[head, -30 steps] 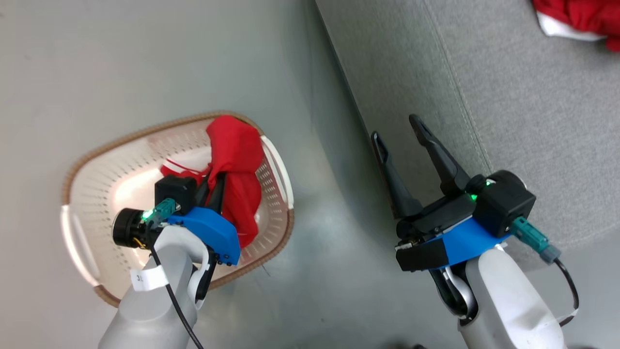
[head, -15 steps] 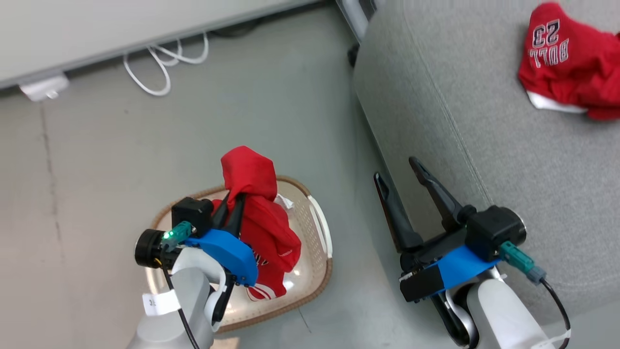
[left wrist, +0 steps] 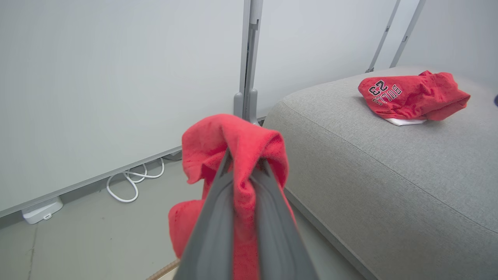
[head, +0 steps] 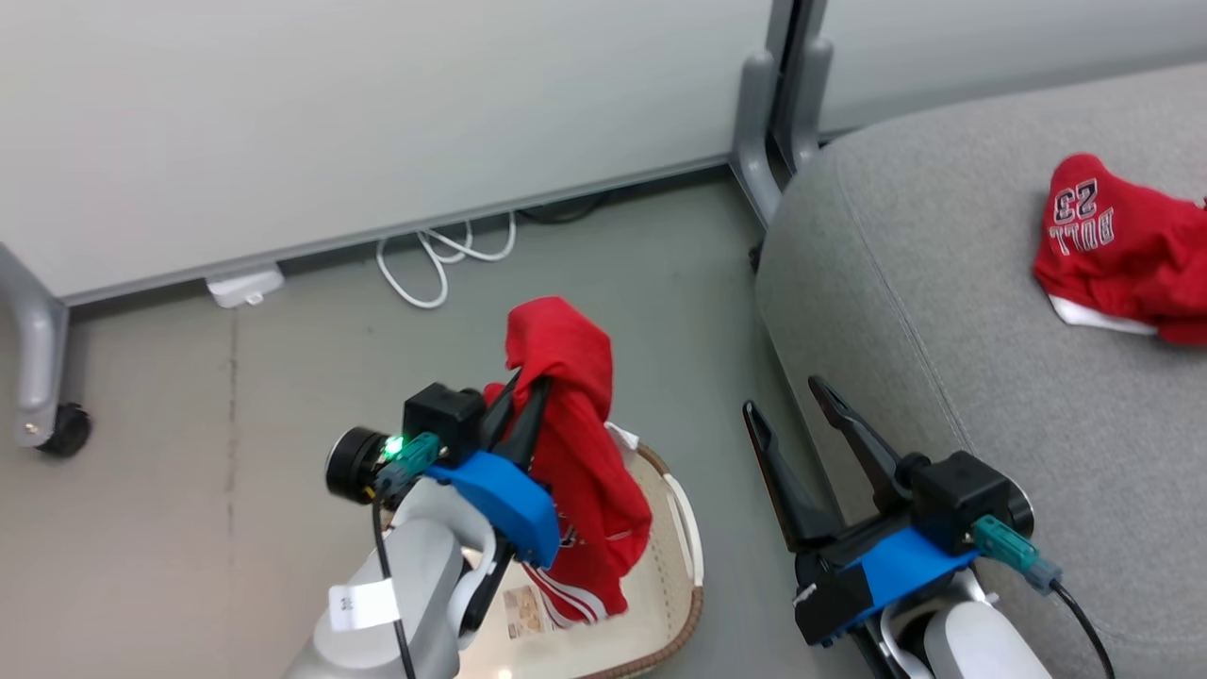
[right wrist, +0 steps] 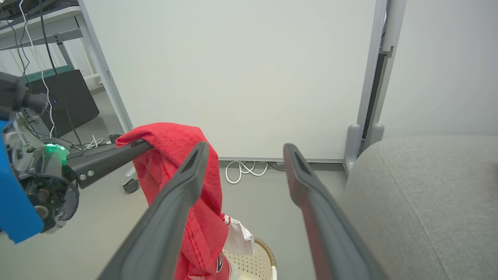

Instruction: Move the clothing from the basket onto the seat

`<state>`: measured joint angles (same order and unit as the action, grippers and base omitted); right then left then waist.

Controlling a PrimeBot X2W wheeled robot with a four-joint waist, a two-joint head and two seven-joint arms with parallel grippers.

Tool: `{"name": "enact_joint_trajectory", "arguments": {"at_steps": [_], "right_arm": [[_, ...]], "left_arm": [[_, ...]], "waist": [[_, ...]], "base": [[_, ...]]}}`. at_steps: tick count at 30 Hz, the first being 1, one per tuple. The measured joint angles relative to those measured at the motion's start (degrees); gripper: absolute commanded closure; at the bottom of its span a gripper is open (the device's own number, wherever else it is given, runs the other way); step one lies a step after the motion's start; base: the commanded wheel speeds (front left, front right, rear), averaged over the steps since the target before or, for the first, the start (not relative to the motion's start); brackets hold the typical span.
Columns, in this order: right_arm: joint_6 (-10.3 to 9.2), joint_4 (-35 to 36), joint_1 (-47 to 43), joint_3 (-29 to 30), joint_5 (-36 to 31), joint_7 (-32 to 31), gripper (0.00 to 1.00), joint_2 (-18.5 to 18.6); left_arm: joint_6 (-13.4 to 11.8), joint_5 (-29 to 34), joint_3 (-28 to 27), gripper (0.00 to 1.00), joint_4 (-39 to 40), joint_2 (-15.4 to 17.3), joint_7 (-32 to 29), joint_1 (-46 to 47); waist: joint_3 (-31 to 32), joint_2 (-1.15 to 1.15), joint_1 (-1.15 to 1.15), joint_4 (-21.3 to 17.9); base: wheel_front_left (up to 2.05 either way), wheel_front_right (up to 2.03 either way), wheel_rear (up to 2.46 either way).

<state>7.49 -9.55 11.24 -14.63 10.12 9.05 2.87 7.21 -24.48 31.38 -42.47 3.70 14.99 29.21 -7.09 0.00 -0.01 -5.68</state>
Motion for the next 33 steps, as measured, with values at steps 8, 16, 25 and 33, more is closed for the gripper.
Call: {"name": "enact_joint_trajectory", "arguments": {"at_steps": [8, 16, 25, 33], "right_arm": [[0.0, 0.8, -3.7, 0.7, 0.0, -1.7, 0.0, 0.0], [0.0, 1.5, -5.6, 0.7, 0.2, -2.6, 0.0, 0.0], [0.0, 1.7, -6.0, 0.5, 0.1, -3.5, 0.0, 0.0], [0.0, 1.9, -6.2, 0.5, 0.0, -3.8, 0.0, 0.0]], "left_arm": [[0.0, -3.8, 6.4, 1.0, 0.2, -0.5, 0.0, 4.6], [0.0, -8.2, 13.1, 1.0, 0.8, -0.7, -0.9, 9.5], [-0.5, -15.5, 19.4, 1.0, 5.1, -0.8, -2.8, 14.8], [-2.8, -20.7, 23.6, 1.0, 7.2, -0.8, -3.6, 18.6]], "waist": [[4.7, 0.0, 0.0, 3.2], [7.1, 0.0, 0.01, 5.4], [7.8, 0.0, 0.0, 6.5], [8.1, 0.0, 0.01, 6.5]], "base": [[0.0, 0.0, 0.0], [0.0, 0.0, 0.0], [0.0, 0.0, 0.0], [0.0, 0.0, 0.0]]}}
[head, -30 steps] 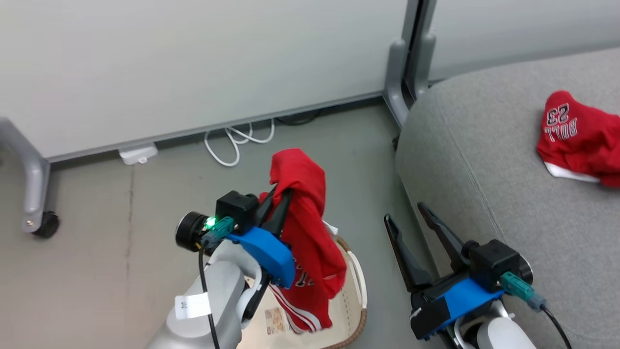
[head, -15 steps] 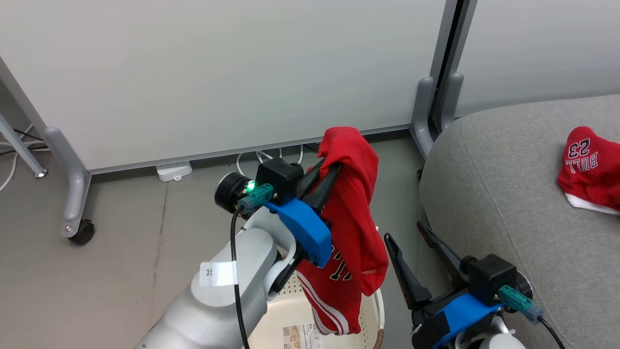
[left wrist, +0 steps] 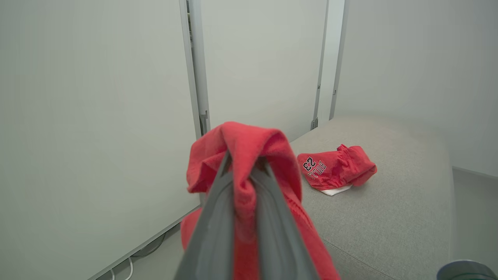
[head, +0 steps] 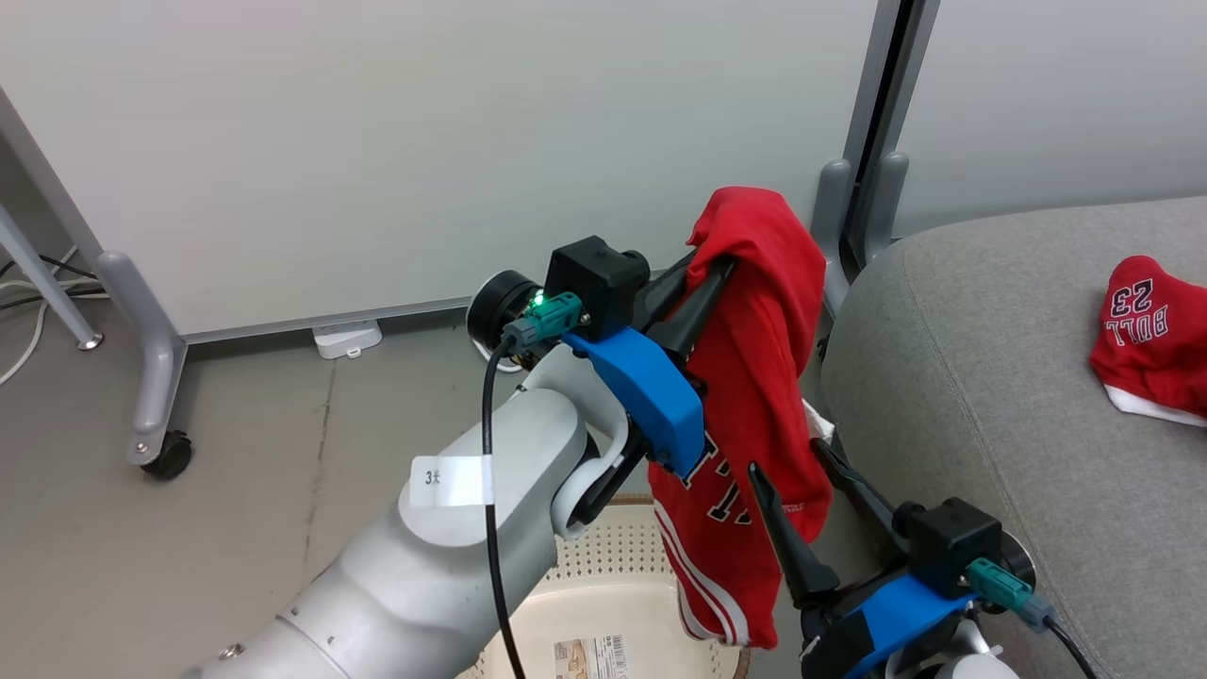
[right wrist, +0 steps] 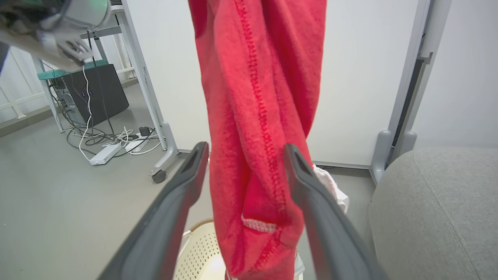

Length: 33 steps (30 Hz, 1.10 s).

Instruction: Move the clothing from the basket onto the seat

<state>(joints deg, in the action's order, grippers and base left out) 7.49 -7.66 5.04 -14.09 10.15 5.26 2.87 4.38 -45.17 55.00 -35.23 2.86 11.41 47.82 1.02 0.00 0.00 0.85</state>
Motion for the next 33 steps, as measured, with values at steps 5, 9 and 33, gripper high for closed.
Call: {"name": "enact_joint_trajectory", "arguments": {"at_steps": [5, 9, 33], "right_arm": [[0.0, 0.2, -0.2, 0.2, 0.0, -0.2, 0.0, 0.0], [0.0, 0.3, -0.4, 0.4, 0.0, -0.2, 0.0, 0.0], [0.0, -16.6, 12.4, -3.8, 2.8, 0.4, 0.0, 0.0]], "left_arm": [[-1.1, -2.1, 1.7, 1.0, -0.3, 0.0, 0.8, 0.5], [-1.4, -3.5, 3.2, 1.0, -0.6, 0.0, 1.3, 0.6], [-2.6, -8.9, 9.6, 1.0, -0.7, 0.0, 3.1, 2.6]], "waist": [[0.0, 0.0, 0.0, -0.1], [0.0, 0.0, 0.0, -0.1], [-1.2, 0.0, 0.0, 0.2]], "base": [[0.0, 0.0, 0.0], [0.0, 0.0, 0.0], [0.0, 0.0, 0.0]]}}
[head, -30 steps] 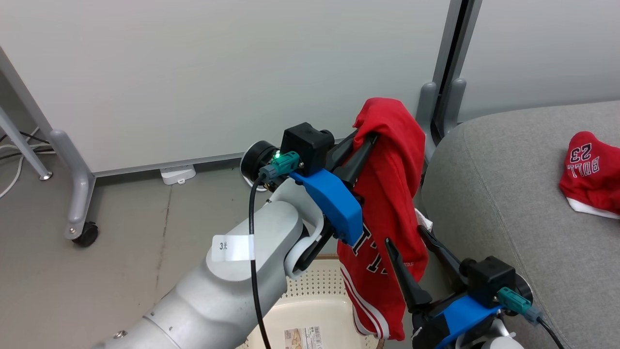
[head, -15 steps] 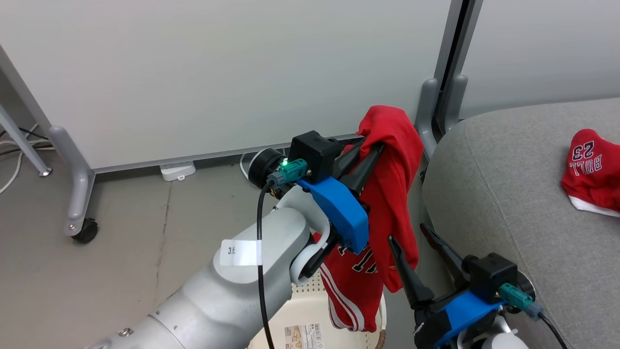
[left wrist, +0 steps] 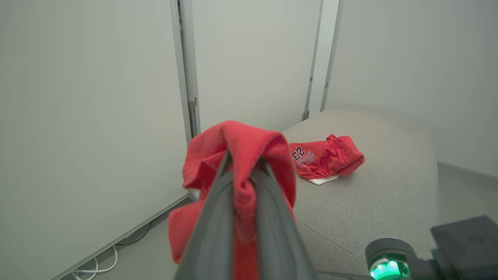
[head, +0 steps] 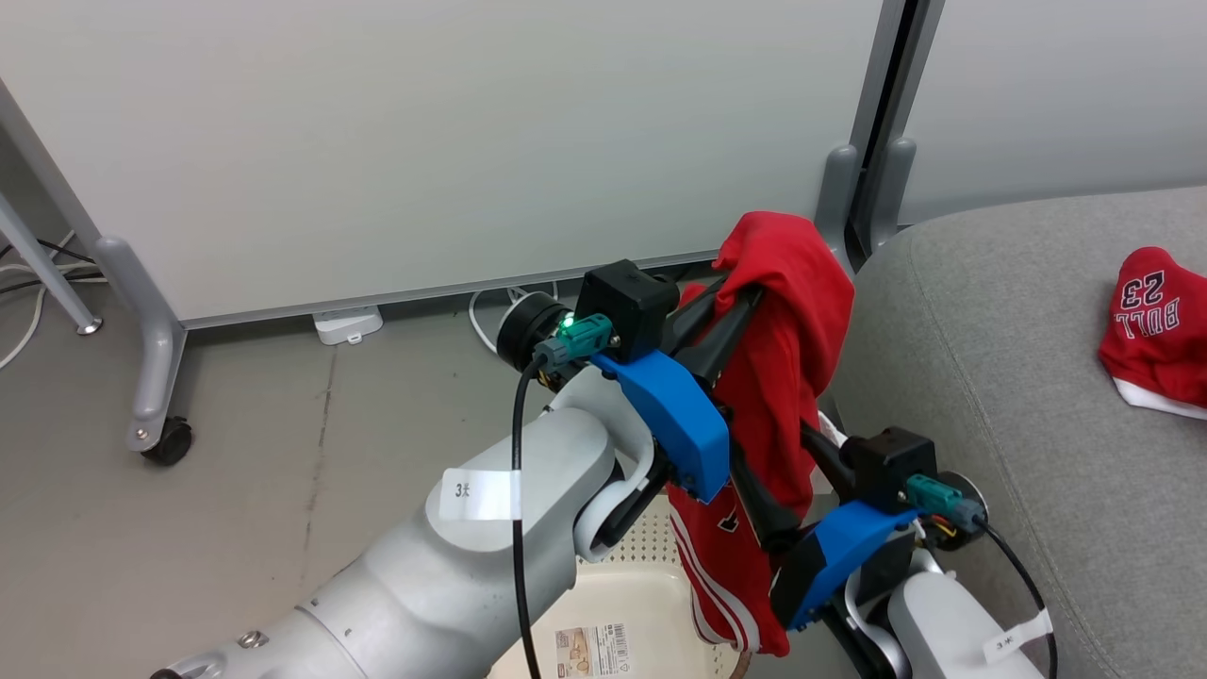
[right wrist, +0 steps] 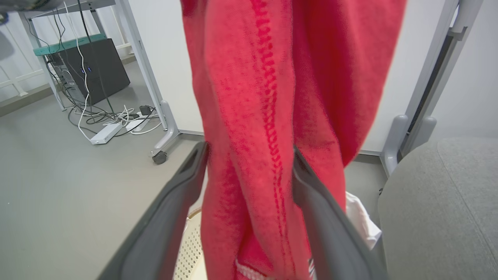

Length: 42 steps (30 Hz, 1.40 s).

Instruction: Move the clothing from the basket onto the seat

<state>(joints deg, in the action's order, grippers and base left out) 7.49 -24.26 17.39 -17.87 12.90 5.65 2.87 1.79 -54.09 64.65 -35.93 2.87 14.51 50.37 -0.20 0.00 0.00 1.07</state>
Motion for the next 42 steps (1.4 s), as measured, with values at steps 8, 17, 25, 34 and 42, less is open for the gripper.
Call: {"name": "enact_joint_trajectory", "arguments": {"at_steps": [8, 17, 25, 34, 42], "right_arm": [[0.0, -10.4, 7.2, -2.0, 3.0, 2.6, 0.0, 0.0], [0.0, -19.8, 12.7, -6.5, 8.3, 5.2, 0.56, 0.0], [0.0, -23.7, 14.8, -9.3, 11.3, 7.3, 1.0, 0.0], [0.0, -26.0, 16.2, -10.8, 13.0, 8.6, 1.0, 0.0], [0.0, -26.9, 16.9, -11.7, 13.9, 9.1, 1.0, 0.0]], "left_arm": [[-0.5, -1.4, 1.7, 1.0, 0.7, 0.0, 0.2, 0.0], [-0.8, -2.4, 2.8, 1.0, 0.9, 0.0, 0.3, 0.4], [-1.0, -2.8, 2.9, 1.0, 0.6, 0.0, 0.4, 0.4], [-1.1, -2.7, 2.5, 1.0, 0.5, 0.0, 0.4, 0.4], [-1.3, -1.5, 1.3, 0.0, 0.4, 0.0, 0.4, 0.4]], "waist": [[0.1, 0.0, 0.0, 0.4], [0.2, 0.0, 0.0, 0.8], [0.2, 0.0, 0.0, 0.5], [0.3, 0.0, 0.0, 0.1], [0.3, 0.0, 0.0, 0.2]], "base": [[0.0, 0.0, 0.0], [0.0, 0.0, 0.0], [0.0, 0.0, 0.0], [0.0, 0.0, 0.0], [0.0, 0.0, 0.0]]}}
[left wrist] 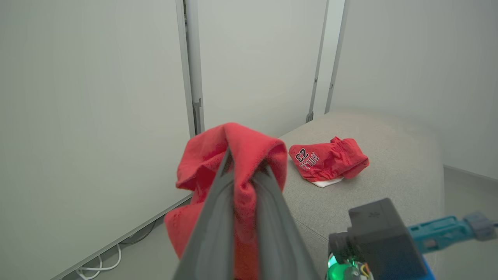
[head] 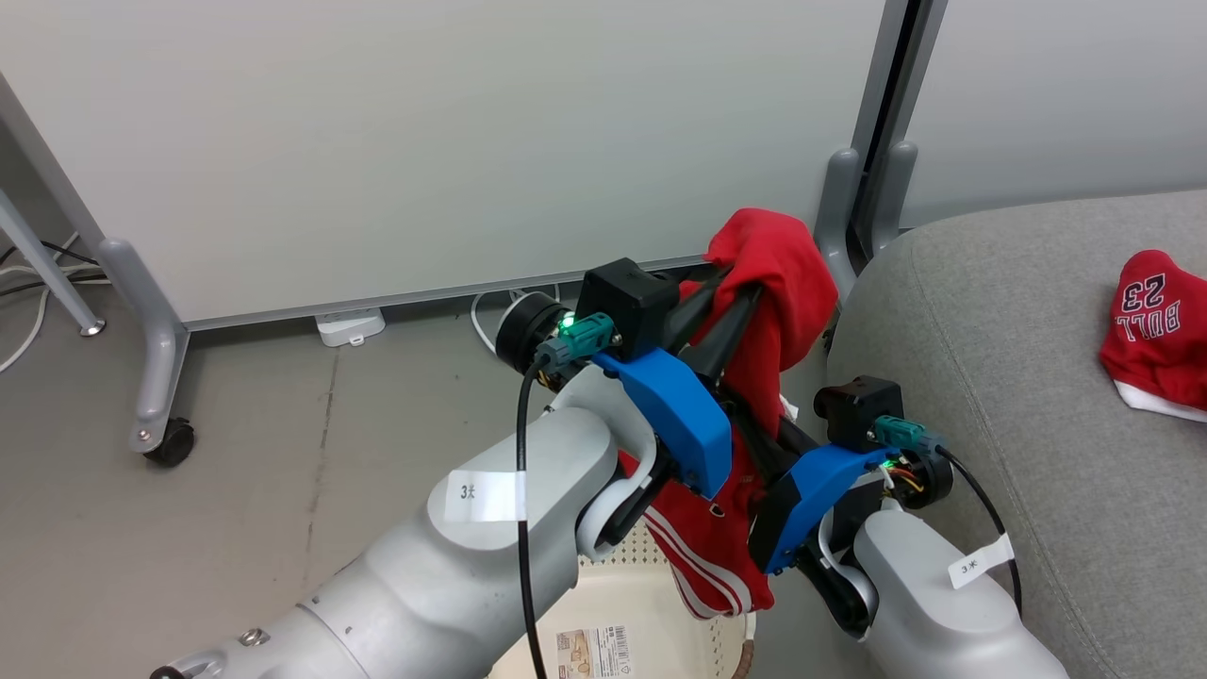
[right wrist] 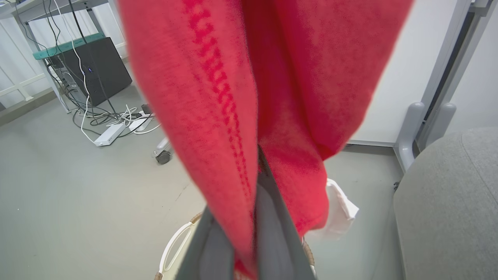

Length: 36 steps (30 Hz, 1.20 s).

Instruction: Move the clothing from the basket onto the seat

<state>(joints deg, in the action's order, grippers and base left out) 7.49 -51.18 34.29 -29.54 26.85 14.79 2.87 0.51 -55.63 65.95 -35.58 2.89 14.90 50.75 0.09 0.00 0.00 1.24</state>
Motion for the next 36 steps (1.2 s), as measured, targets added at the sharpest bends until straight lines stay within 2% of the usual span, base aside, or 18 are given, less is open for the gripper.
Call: {"name": "enact_joint_trajectory", "arguments": {"at_steps": [8, 13, 18, 21, 29, 36], "right_arm": [[0.0, -0.2, 0.3, -0.2, 0.1, 0.1, 1.0, 0.0], [0.0, 0.6, 0.5, 0.5, -0.1, 0.1, 1.0, 0.0], [0.0, 3.0, 0.6, 1.9, -1.5, 0.2, 1.0, 0.0], [0.0, 4.8, 0.5, 2.7, -2.6, 0.2, 1.0, 0.0], [0.0, 8.7, -1.3, 3.9, -4.2, 0.2, 1.0, 0.0], [0.0, 11.4, -3.6, 4.4, -5.1, 0.2, 1.0, 0.0]], "left_arm": [[-0.8, 4.4, -5.0, 0.0, -0.2, 0.0, 0.1, -1.8], [-1.7, 12.9, -11.3, 0.0, 3.0, 1.4, 0.1, -5.7], [-1.6, 21.3, -18.1, 0.0, 8.2, 3.5, 0.1, -13.4], [-0.9, 25.8, -22.3, 0.0, 11.3, 4.1, 0.1, -17.7], [3.0, 34.7, -31.5, 0.0, 16.7, 5.1, 0.1, -29.0], [5.0, 39.9, -38.7, 0.0, 20.7, 5.6, 0.1, -37.2]], "waist": [[-0.2, 0.0, 0.0, -0.2], [-0.6, 0.0, 0.0, -0.4], [-1.3, 0.0, 0.0, -0.5], [-1.9, 0.0, 0.0, -0.4], [-2.7, 0.0, 0.0, -0.4], [-3.0, 0.0, 0.0, -0.9]], "base": [[0.0, 0.0, 0.0], [0.0, 0.0, 0.0], [0.0, 0.0, 0.0], [0.0, 0.0, 0.0], [0.0, 0.0, 0.0], [0.0, 0.0, 0.0]]}}
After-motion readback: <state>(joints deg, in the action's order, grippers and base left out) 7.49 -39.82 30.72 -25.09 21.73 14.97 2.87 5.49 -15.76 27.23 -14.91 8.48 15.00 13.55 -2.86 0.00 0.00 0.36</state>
